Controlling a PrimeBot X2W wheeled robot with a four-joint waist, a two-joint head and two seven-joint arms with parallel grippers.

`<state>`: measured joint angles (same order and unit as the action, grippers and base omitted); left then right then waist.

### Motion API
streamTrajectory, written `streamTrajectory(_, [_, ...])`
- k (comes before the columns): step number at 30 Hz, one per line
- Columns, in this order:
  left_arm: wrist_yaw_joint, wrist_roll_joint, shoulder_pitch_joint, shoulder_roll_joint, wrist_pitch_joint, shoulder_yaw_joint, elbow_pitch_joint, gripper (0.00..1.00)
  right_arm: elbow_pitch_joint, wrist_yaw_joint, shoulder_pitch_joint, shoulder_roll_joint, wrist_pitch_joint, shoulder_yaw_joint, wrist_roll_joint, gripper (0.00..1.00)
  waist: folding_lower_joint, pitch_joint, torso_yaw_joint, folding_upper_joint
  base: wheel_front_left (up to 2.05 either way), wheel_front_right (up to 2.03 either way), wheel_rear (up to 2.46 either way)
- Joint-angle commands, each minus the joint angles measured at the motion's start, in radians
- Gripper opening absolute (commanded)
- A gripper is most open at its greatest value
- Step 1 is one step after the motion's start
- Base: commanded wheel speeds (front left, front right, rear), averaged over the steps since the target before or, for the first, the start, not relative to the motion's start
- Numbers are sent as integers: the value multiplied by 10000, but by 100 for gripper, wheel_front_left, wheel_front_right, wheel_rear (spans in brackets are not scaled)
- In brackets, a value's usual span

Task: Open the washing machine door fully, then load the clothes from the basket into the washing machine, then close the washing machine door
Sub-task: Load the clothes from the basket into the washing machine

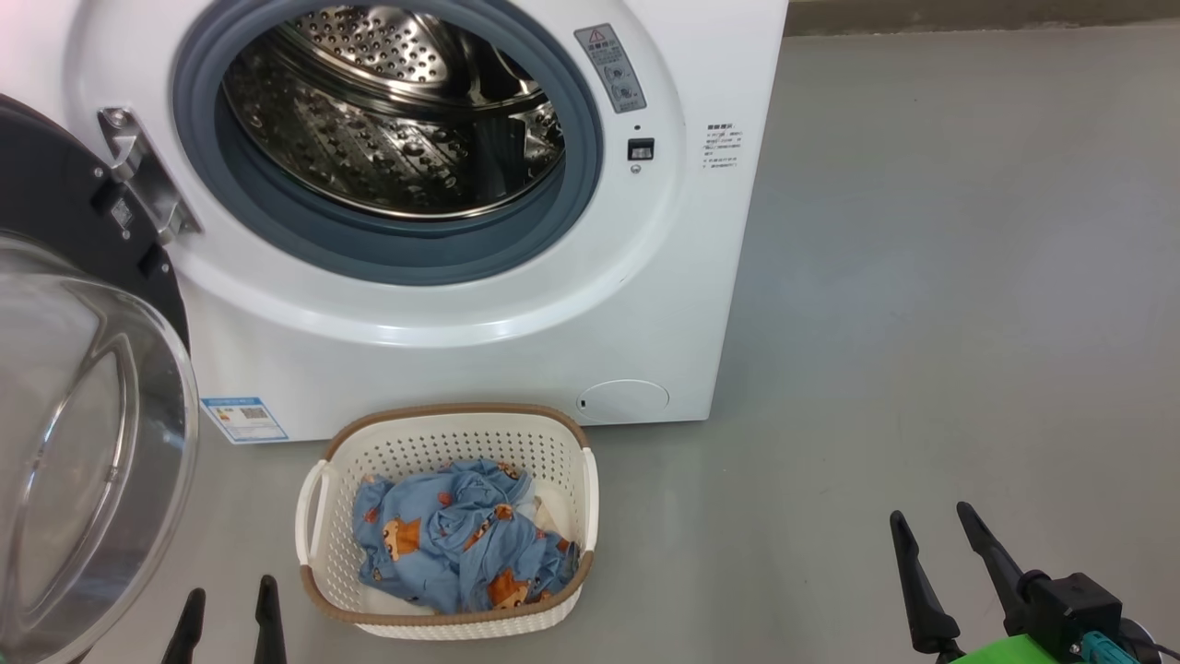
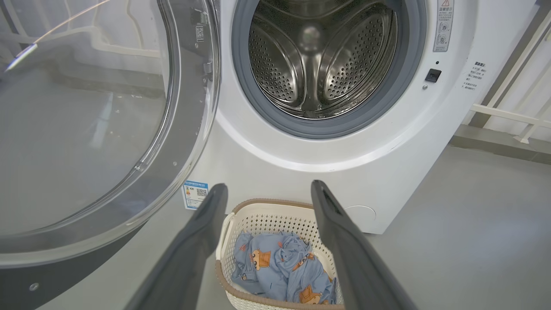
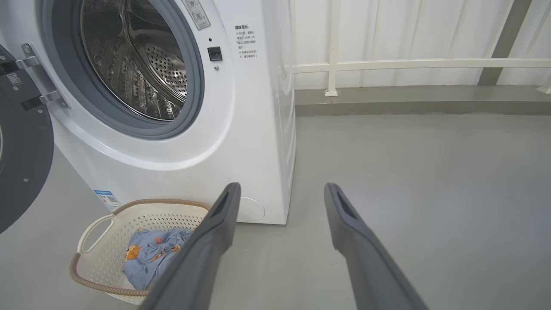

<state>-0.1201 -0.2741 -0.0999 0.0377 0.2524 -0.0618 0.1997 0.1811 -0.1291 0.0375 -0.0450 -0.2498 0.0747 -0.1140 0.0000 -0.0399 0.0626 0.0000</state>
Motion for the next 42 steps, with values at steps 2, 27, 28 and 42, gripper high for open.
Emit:
streamTrajectory(2, [-44,22,194,126,93,-287,-176,100,-199,-16,-256,-53,-120,-242,150,100,0,-24,14,0,0,0,0])
streamTrajectory(27, [154,575,349,127,93,-496,-256,100,-208,-16,-336,-53,-120,-245,112,100,0,-218,42,0,77,-77,1])
streamTrajectory(28, [155,598,342,127,93,-500,-257,100,-208,-16,-332,-53,-120,-243,105,100,0,-213,45,0,133,-133,0])
streamTrajectory(42, [218,448,228,126,93,-357,-284,100,-196,-16,-256,-53,-120,-266,65,100,0,-119,85,0,44,-44,0])
